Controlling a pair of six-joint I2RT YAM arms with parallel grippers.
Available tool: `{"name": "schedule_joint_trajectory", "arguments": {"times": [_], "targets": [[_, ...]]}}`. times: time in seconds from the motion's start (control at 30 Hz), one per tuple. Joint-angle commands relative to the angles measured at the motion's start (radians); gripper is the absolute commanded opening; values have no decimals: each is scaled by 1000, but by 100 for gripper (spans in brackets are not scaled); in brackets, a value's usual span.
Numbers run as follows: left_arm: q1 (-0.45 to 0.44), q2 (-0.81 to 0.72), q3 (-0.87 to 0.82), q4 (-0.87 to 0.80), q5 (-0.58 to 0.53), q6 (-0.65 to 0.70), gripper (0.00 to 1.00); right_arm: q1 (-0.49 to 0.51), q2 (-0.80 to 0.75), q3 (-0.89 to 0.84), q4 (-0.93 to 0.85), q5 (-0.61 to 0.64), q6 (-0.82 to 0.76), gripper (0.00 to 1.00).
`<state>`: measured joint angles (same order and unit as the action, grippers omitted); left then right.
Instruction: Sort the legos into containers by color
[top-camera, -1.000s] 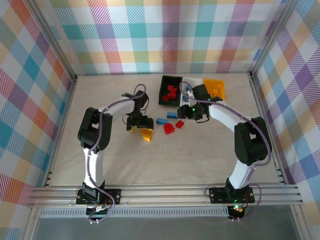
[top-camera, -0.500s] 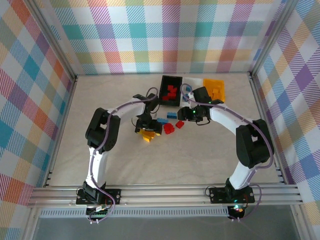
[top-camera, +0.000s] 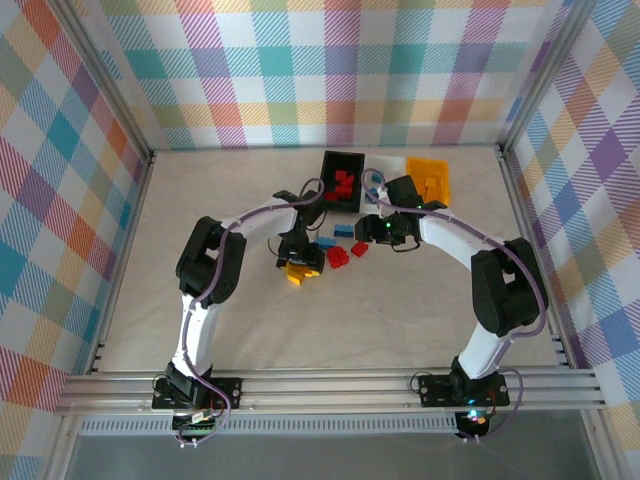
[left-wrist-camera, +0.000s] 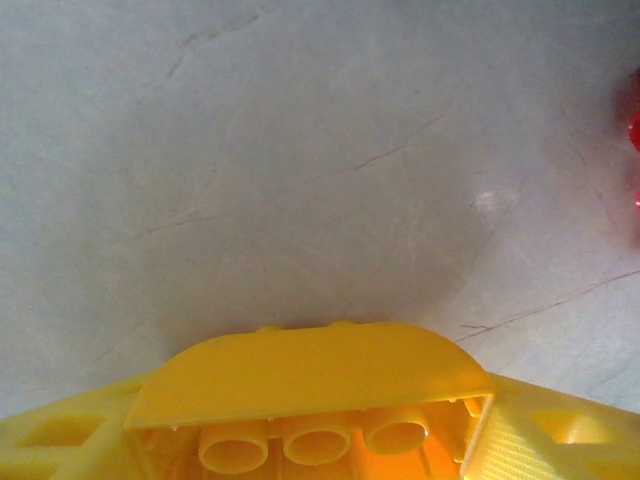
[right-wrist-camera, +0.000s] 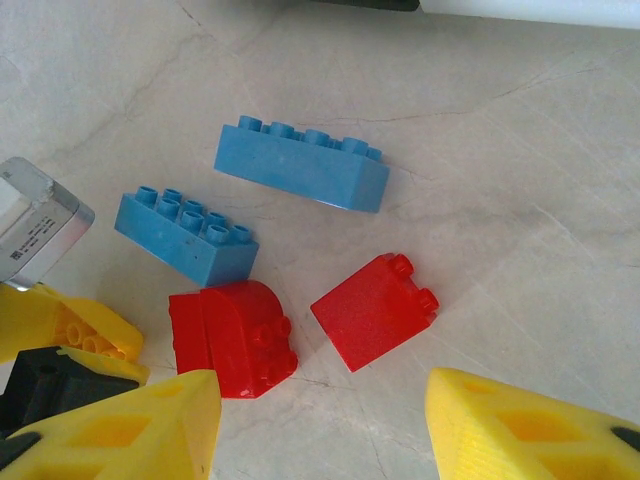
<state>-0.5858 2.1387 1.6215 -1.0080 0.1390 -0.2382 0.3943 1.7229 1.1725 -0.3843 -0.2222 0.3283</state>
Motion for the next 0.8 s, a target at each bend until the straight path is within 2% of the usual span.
{"name": "schedule_joint_trajectory", "arguments": {"times": [0.0,0.27,0.47,0.57,0.77], "targets": [[-16,36,21,-23,67,5,67,8,-21,-2,13,-26,-3,57],[4,25,176,-84,106,-24,67,-10,-113,-36,37,-9,-7,57],[12,76,410,-57,219,-87,67,-108,-238,-114,118,-37,69,58],[14,130,540,-23,295,-155,67,-165,-297,-170,214,-115,113,59],[30,213,718,-46,391,-367,67,-166,-320,-214,328,-342,18,63]]}}
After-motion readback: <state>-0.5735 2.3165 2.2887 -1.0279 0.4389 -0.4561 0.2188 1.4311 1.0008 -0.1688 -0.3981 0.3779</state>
